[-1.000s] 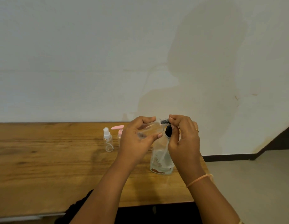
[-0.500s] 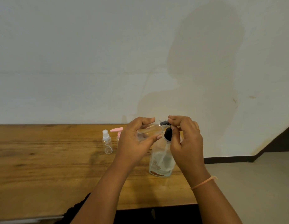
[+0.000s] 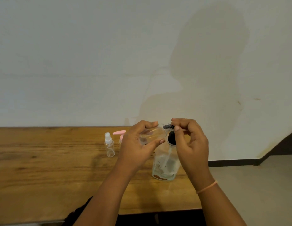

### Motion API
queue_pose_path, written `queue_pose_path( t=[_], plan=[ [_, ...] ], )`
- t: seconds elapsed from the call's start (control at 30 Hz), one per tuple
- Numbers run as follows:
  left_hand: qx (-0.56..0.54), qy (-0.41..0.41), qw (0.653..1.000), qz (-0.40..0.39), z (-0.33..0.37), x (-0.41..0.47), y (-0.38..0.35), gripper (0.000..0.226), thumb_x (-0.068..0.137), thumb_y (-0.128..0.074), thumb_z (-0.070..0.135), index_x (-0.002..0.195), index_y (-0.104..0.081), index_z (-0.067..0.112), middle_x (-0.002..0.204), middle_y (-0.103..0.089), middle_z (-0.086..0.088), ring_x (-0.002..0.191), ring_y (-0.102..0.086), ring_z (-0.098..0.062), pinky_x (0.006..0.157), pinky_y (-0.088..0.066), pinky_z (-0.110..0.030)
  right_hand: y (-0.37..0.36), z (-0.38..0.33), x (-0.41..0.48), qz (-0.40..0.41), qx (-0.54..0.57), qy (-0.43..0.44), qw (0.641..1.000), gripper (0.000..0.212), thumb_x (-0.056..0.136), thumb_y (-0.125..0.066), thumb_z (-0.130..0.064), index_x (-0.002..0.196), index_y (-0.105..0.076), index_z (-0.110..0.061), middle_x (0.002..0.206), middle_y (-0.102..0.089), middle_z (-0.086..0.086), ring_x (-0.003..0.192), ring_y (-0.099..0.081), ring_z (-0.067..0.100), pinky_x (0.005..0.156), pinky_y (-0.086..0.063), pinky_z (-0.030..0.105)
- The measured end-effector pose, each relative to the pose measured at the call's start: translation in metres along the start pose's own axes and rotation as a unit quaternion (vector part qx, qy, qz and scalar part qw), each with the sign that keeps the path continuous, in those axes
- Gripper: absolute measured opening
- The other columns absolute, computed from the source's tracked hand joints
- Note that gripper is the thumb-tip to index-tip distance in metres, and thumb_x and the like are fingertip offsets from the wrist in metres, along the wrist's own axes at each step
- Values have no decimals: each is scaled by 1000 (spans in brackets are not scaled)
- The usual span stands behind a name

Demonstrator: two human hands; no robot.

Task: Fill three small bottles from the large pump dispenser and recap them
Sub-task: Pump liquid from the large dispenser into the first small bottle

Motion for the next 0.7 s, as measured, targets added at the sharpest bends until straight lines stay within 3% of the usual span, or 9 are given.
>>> queue_pose_path(
  t=[0.17,0.4,0.57,0.7],
  plan=[
    [10,3,1000,3,-1,1,-1,36,66,-82,24,88,-59,41,102,-64,32,100,-59,9,77,-47,-6,-4,3,7,20,33,-75,996,21,92,-57,-11,86,-61,-31,87,-66,-7,86,-63,7,73,-49,14],
    [-4,34,999,-5,-6,-6,-4,37,67,-82,18,86,-58,39,104,-63,26,103,-59,5,73,-47,-5,-9,9,-8,23,-4,-48,999,20,91,-52,-18,90,-57,-37,89,-63,-12,87,-60,7,73,-48,14],
    [-1,14,1000,0,1,-3,-3,37,66,-82,23,88,-59,41,102,-64,28,99,-59,9,71,-46,-4,-2,1,1,26,117,-140,983,16,91,-57,-9,87,-66,-21,87,-69,-2,85,-65,8,72,-51,16],
    [-10,17,1000,4,0,-1,-2,38,65,-82,22,88,-60,42,103,-65,27,100,-60,6,72,-48,-7,-5,-2,5,34,129,-176,975,13,91,-58,-13,85,-68,-19,85,-70,-2,82,-66,7,71,-53,17]
  ],
)
Point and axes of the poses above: each hand's wrist, its own x-axis towards the middle knuckle, its own y-axis out of the back of the hand, z = x × y, the point moved 2 cm from there along x, towards the middle knuckle
